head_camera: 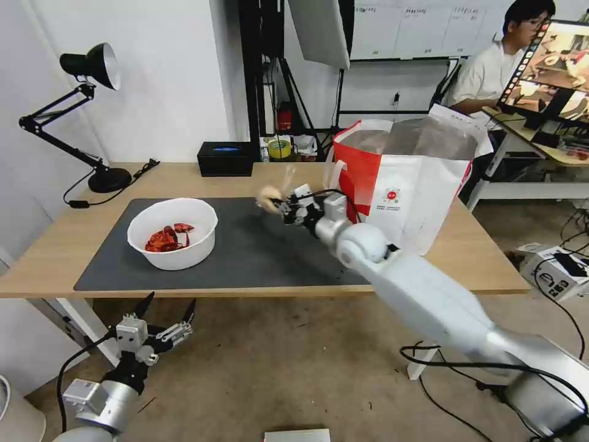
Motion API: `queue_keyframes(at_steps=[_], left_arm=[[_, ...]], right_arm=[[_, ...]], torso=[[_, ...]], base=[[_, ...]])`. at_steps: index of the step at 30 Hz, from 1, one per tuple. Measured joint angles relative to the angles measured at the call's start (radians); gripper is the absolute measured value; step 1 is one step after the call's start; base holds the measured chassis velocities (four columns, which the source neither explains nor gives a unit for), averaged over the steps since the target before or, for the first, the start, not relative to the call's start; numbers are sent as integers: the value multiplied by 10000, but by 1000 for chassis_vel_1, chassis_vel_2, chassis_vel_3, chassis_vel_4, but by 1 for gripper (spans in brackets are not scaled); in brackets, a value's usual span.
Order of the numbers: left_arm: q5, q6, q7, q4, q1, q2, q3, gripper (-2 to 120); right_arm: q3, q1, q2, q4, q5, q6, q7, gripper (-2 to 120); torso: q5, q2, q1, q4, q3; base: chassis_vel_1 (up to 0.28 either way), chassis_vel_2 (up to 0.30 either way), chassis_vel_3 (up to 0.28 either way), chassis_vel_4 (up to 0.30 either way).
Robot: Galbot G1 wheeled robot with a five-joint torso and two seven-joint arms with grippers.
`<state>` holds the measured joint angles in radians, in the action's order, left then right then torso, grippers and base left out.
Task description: Pick up the trash from the table and place it into the takeout bag.
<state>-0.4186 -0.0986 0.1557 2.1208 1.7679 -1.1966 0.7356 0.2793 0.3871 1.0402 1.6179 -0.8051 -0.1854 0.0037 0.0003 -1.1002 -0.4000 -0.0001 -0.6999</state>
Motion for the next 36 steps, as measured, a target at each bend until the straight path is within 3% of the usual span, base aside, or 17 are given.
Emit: queue_keyframes(at_steps=[9, 12, 19, 36], left_arm=[[41, 0, -13, 64, 18, -6, -98, 100], [104, 0, -20, 119, 40, -31, -175, 100], [173, 0, -21, 183, 74, -80, -224, 100], [232, -3, -7, 196, 82, -104, -256, 100]], right_arm=[[-958, 112, -716, 972, -28, 500, 591, 4], [-1604, -136, -1019, 1274, -103, 677, 1290, 4], [-2107, -554, -1399, 895, -327, 835, 1871, 4], [-2333, -362, -1741, 636, -682, 621, 2544, 4]], torso=[[-2, 1, 1, 1, 0], [-2, 1, 0, 1, 0], [-2, 1, 0, 1, -1], [-3, 2, 0, 1, -1]], base=[[0, 0, 0, 0], [0, 0, 0, 0], [0, 0, 0, 0], [0, 0, 0, 0]])
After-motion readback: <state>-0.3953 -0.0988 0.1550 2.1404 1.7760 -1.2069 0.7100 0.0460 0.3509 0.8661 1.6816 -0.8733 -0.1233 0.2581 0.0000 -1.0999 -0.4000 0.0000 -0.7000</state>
